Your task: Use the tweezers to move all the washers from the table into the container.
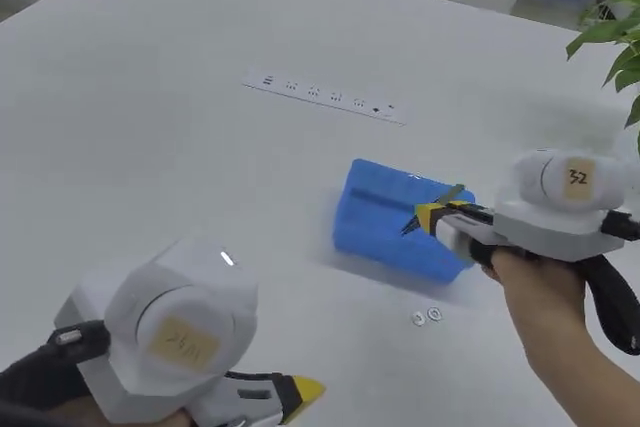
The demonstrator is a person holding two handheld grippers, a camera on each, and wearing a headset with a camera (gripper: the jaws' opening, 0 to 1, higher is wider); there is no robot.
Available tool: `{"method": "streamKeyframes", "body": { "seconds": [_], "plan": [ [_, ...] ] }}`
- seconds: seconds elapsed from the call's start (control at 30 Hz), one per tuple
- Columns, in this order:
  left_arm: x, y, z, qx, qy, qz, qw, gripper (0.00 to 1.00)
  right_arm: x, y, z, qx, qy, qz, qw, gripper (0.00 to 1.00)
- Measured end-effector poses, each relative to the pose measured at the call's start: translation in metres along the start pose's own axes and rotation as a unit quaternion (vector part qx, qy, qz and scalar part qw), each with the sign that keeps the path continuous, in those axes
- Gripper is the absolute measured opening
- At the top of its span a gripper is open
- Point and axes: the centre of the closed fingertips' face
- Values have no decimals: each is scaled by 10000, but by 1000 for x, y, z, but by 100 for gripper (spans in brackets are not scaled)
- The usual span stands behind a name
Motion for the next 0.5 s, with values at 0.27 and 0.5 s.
{"method": "streamKeyframes", "body": {
  "seconds": [0.27, 0.5],
  "plan": [
    [4, 4, 2, 38, -38, -46, 10000, 99, -2, 2, 37, 204, -85, -142, 9997, 4],
    [6, 5, 1, 40, -72, -77, 9999, 99, -4, -26, 51, -27, -165, -289, 9994, 4]
  ]
}}
Point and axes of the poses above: the centre of the closed fingertips' face, and the gripper's own axes: z roughly backward along the fingers, x roughly to its right, y roughly out of its top, and after that the axes turned 4 degrees about x, right-handed
